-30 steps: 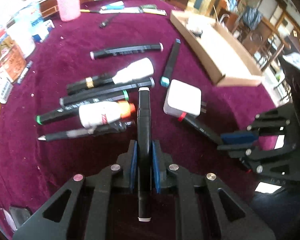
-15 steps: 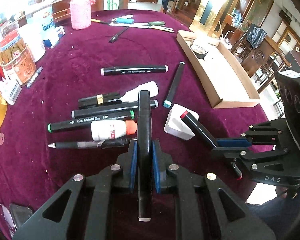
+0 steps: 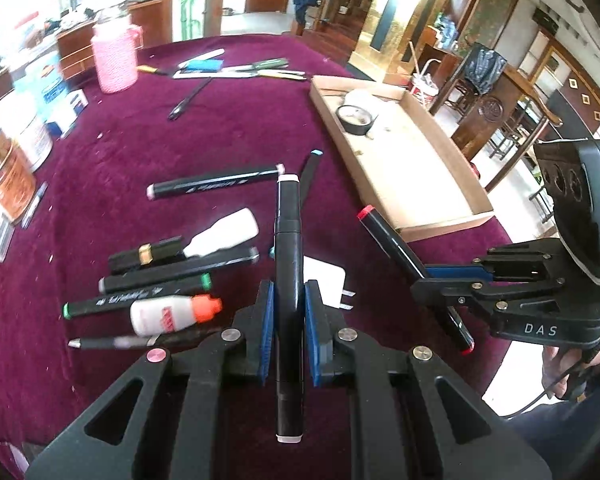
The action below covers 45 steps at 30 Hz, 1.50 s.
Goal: Organize rigid objects
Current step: 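Carry both black markers toward the cardboard tray, then lower the markers side by side into the tray and open both tools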
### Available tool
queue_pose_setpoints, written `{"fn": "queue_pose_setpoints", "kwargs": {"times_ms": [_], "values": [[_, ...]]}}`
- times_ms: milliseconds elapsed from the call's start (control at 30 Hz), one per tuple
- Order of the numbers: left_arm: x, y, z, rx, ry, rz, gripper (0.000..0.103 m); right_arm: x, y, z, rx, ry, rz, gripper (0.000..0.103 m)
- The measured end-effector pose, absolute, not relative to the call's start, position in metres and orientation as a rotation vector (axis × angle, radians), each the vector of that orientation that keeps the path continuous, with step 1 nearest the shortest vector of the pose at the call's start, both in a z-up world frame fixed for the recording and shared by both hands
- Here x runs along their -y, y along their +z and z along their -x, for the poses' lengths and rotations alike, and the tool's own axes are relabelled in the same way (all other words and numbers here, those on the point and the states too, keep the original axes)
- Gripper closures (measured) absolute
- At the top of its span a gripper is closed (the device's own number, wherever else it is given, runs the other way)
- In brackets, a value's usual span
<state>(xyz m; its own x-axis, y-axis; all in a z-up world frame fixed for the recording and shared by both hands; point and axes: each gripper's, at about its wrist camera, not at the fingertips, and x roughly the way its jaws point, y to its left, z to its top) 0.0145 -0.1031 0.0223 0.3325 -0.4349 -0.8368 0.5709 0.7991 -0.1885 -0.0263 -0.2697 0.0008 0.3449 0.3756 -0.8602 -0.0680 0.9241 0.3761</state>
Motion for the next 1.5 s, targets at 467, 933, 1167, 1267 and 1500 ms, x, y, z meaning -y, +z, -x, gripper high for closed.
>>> {"fn": "queue_pose_setpoints", "kwargs": {"times_ms": [467, 933, 1167, 1267, 1500], "values": [[0.172, 0.043, -0.03, -1.02, -0.768, -0.194, 0.091, 0.334, 0.019, 0.021, -1.12, 0.199, -0.465, 0.09], [0.255, 0.022, -0.065, -1.107, -0.822, -0.174, 0.091, 0.408, 0.022, -0.005, -1.06, 0.075, -0.605, 0.09], [0.278, -0.009, -0.082, -1.162, -0.756, -0.167, 0.091, 0.436, -0.002, -0.038, -1.081, 0.009, -0.648, 0.09], [0.28, -0.019, -0.087, -1.176, -0.734, -0.156, 0.091, 0.438, -0.016, -0.046, -1.11, -0.007, -0.635, 0.09], [0.286, -0.033, -0.09, -1.185, -0.728, -0.149, 0.091, 0.433, -0.034, -0.057, -1.155, -0.008, -0.614, 0.09]]}}
